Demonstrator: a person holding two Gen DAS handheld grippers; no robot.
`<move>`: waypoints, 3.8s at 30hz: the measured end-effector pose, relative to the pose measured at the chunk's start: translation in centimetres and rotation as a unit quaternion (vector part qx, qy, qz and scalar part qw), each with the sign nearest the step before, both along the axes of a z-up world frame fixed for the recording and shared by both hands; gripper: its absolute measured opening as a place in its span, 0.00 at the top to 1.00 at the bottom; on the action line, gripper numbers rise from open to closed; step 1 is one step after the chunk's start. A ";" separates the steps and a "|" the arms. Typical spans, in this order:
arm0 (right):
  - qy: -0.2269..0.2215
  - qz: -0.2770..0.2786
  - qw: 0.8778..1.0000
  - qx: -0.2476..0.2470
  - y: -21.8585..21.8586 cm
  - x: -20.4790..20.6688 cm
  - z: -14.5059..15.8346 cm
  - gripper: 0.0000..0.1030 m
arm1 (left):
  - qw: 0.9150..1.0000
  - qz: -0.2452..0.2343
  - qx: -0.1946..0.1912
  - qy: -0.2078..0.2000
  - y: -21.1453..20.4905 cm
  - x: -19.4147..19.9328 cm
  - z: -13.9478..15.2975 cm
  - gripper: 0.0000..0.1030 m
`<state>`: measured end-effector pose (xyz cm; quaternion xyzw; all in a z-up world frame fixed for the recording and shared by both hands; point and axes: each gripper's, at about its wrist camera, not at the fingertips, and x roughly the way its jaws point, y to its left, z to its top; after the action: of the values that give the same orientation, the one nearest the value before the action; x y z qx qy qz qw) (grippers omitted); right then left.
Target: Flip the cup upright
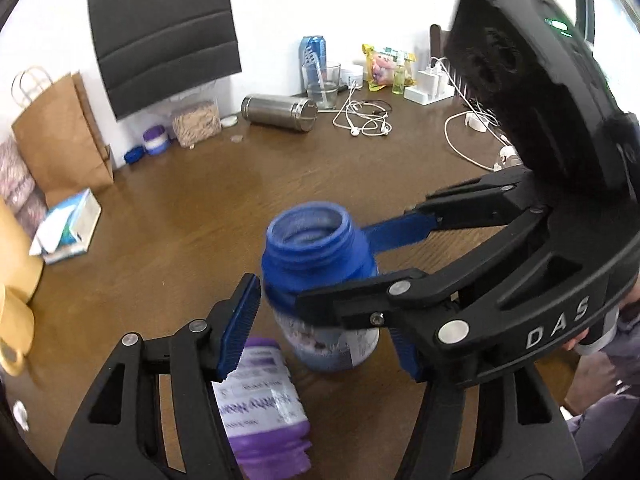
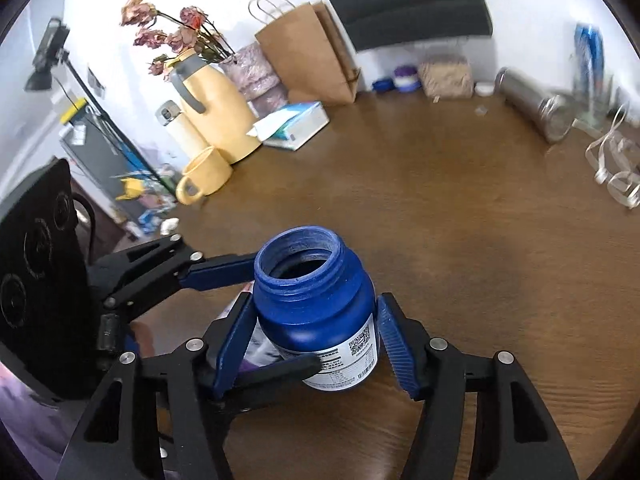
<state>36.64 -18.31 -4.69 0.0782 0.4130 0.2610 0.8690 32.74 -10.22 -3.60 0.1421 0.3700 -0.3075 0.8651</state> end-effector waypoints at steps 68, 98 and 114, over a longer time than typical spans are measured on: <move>-0.082 -0.140 0.982 -0.092 1.9 -35.7 3.4 0.19 | 0.940 0.320 -0.094 -0.074 13.6 -33.4 5.0 0.00; -0.090 -0.145 0.981 -0.092 2.1 -36.0 3.8 0.19 | 0.941 0.319 -0.083 -0.071 13.8 -33.4 4.7 0.00; -0.098 -0.152 0.979 -0.092 2.2 -36.0 4.3 0.19 | 0.941 0.319 -0.081 -0.074 14.2 -33.4 4.8 0.00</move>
<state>0.62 -16.16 -0.43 0.0342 0.3314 0.0933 0.9382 -0.69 3.94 1.17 -0.0319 0.3049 -0.0333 0.9513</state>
